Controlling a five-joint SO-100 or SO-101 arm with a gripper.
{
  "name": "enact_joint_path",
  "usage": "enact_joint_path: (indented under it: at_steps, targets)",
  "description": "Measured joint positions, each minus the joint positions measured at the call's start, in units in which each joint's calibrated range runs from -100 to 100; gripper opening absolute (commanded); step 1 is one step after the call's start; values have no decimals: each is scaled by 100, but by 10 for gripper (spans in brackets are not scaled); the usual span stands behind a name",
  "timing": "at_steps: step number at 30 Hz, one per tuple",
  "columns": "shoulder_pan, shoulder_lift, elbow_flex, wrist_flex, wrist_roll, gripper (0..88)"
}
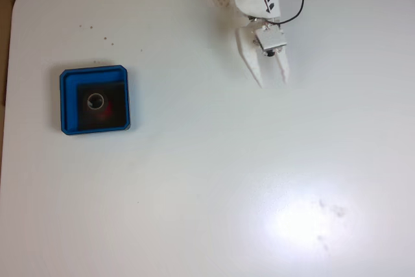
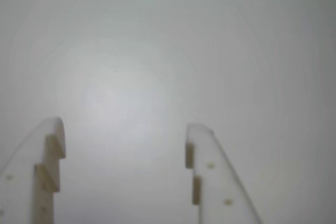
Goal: Pick the red roll and drop it in the blue box
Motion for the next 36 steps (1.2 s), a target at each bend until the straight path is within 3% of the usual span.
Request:
enact_joint_path:
  at_steps: [5,16,28,31,36]
  targets:
    - [-139,0,0,0,0,206]
    - [732,-720,0,0,-17,206]
    - [1108,-1245,0,0,-25,203]
    - [1148,-1270,0,0,-25,167]
    - [1148,-1270,9,115,-25,25]
